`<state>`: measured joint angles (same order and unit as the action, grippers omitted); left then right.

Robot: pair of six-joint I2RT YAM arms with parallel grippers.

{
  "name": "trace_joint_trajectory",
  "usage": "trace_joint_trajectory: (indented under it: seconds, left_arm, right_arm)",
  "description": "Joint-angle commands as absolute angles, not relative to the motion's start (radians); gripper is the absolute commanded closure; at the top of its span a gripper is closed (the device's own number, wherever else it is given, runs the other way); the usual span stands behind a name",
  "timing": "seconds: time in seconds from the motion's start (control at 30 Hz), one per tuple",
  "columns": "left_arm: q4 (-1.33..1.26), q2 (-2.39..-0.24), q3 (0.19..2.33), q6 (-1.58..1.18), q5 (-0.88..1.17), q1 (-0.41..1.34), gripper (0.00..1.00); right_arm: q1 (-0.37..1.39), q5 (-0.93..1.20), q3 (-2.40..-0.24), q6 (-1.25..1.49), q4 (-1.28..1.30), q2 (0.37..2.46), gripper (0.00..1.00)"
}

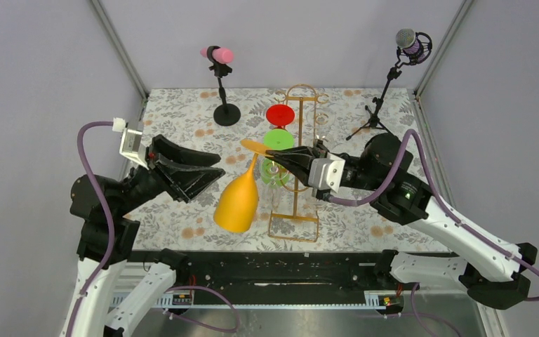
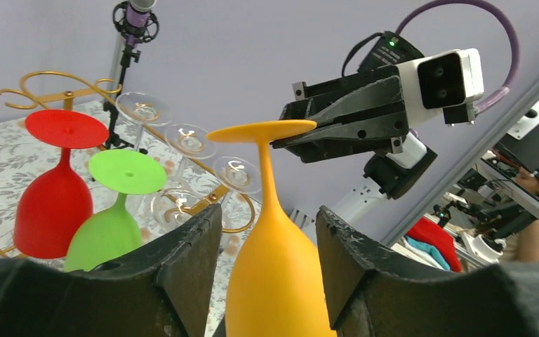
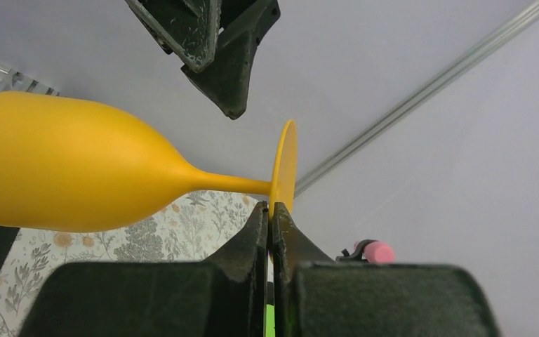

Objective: Place the wine glass upside down on the wine glass rack
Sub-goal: Turn the wine glass upside down at the wine rack.

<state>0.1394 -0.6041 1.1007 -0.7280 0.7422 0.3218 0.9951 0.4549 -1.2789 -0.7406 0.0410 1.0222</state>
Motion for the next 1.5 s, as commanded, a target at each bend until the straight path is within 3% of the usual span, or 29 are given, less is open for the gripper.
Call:
trace_joint_trajectory:
  seconds: [0.0, 0.4, 0.63, 0.83, 0.97, 1.07, 1.13, 1.23, 1.33, 1.47]
  left_arm:
    - [0.064, -0.611, 1.086, -0.751, 0.815, 0.334, 0.49]
    - [0.065, -0.649, 1.074, -0.744, 0.865, 0.387, 0.69]
    - [0.065, -0.660, 1.076, -0.746, 0.877, 0.413, 0.74]
    - [0.065, -0.670, 1.068, -0.742, 0.882, 0.427, 1.00]
    - [0.065, -0.671, 1.062, -0.741, 0.879, 0.435, 1.00]
    - [0.066, -0.674, 1.064, -0.741, 0.879, 0.439, 0.76]
    - [0.066, -0.676, 1.066, -0.741, 0.880, 0.442, 0.75]
    - [0.065, -0.682, 1.069, -0.741, 0.884, 0.445, 0.79]
    - [0.065, -0.687, 1.071, -0.741, 0.888, 0.449, 0.98]
    - [0.065, -0.684, 1.068, -0.735, 0.889, 0.452, 1.00]
  right_arm:
    - [1.038, 0.447, -1.354, -0.806, -0.032, 1.054, 1.00]
    - [1.103, 0.420, -1.436, -0.871, -0.021, 1.147, 1.00]
    - [1.122, 0.395, -1.453, -0.911, 0.028, 1.173, 1.00]
    - [1.127, 0.382, -1.446, -0.916, 0.011, 1.181, 1.00]
    - [1.130, 0.366, -1.457, -0.910, 0.011, 1.188, 1.00]
    - [1.132, 0.355, -1.462, -0.914, 0.013, 1.197, 1.00]
    - [1.131, 0.352, -1.457, -0.916, 0.010, 1.197, 1.00]
    - [1.132, 0.352, -1.456, -0.913, 0.011, 1.199, 1.00]
    - [1.132, 0.347, -1.450, -0.911, -0.029, 1.199, 1.00]
    - [1.132, 0.335, -1.427, -0.912, -0.060, 1.188, 1.00]
